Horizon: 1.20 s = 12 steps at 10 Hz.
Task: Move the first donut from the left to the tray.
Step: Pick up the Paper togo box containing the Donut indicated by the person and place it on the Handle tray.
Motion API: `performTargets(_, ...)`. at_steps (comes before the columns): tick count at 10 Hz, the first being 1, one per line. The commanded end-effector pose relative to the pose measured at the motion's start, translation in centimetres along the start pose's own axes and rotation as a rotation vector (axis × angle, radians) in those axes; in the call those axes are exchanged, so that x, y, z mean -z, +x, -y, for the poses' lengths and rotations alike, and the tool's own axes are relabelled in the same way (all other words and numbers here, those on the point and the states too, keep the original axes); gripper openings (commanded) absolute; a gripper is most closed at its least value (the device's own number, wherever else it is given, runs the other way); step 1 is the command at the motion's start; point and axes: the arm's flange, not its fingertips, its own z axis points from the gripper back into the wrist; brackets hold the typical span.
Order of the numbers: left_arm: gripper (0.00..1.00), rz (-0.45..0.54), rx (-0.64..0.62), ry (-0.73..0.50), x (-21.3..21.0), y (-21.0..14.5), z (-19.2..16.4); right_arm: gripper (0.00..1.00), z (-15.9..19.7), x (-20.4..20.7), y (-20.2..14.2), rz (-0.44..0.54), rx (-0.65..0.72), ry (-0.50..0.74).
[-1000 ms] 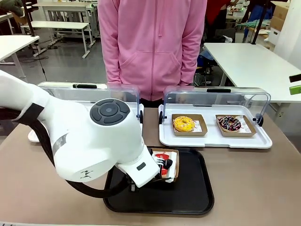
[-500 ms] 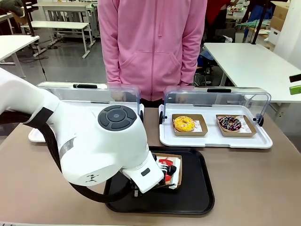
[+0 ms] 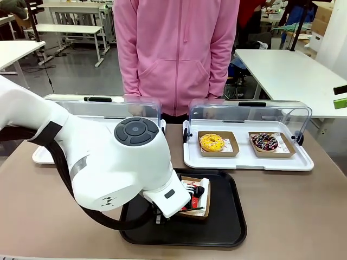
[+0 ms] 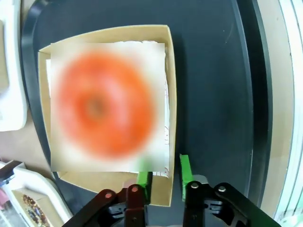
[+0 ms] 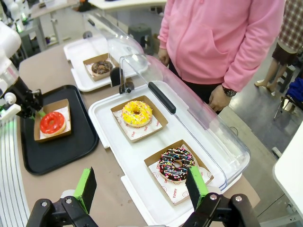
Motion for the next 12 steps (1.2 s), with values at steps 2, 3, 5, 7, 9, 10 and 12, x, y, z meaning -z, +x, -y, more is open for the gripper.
performTargets(2,1.0,0.045,-0.041,-0.015,-5.3,-0.1,-0.7,1.0,0.2,0.2,0.1,0.038,-0.025,-0.003)
performTargets(3,1.0,0.036,-0.039,-0.011,-7.4,0.1,-1.1,1.0,0.2,0.2,0.1,0.038,-0.025,-0.003)
performTargets(5,1.0,0.021,-0.027,0.0,-9.6,0.4,-1.2,1.0,0.2,0.2,0.1,0.038,-0.025,-0.003)
performTargets(7,1.0,-0.01,-0.001,0.001,-10.5,0.3,-1.2,1.0,0.2,0.2,0.1,0.038,-0.025,-0.003)
performTargets(9,1.0,0.021,-0.039,0.018,-9.5,1.0,-1.1,1.0,0.2,0.2,0.1,0.038,-0.025,-0.003)
performTargets(10,1.0,0.021,-0.039,0.018,-9.5,1.0,-1.1,1.0,0.2,0.2,0.1,0.038,-0.025,-0.003)
performTargets(12,1.0,0.021,-0.039,0.018,-9.5,1.0,-1.1,1.0,0.2,0.2,0.1,0.038,-0.025,-0.003)
